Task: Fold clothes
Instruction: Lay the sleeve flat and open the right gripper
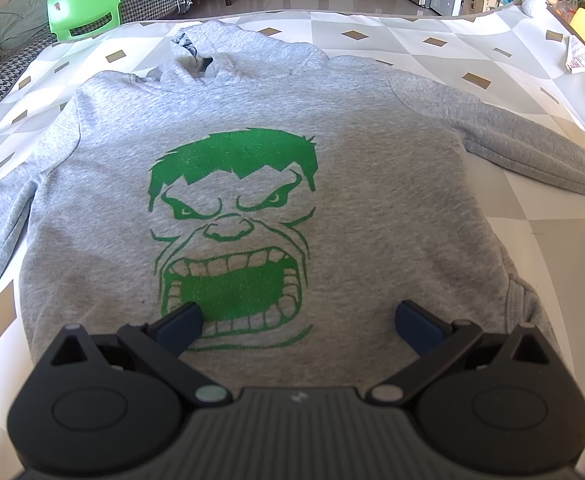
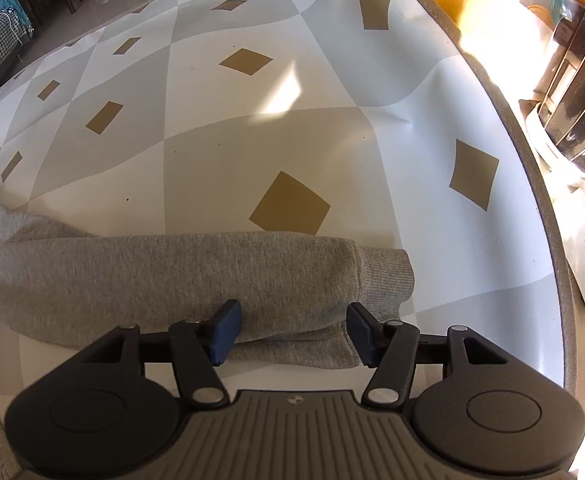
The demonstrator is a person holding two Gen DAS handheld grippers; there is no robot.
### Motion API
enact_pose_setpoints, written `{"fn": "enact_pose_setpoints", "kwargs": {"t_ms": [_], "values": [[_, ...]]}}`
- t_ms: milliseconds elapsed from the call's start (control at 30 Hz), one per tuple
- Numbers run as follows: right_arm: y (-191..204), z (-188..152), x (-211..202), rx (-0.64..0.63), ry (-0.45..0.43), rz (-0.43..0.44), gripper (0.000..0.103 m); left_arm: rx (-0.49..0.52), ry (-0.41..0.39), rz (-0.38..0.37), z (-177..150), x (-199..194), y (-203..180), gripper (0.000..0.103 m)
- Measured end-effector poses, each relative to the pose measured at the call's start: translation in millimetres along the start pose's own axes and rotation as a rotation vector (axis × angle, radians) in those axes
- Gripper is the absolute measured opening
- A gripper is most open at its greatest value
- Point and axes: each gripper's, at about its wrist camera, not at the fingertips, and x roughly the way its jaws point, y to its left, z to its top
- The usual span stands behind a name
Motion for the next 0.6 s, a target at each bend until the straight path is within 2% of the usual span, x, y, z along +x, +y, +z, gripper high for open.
{"fn": "enact_pose_setpoints", "kwargs": {"t_ms": [200,600], "values": [[15,10,-22,0.021,-0.110,0.127,0.056,-0.004,0.001,0.003,0,0,0,0.103],[83,26,-4,-0.061,-0.137,0.218,0.056,-0.003,-0.002,0.000,0,0,0,0.103]]}}
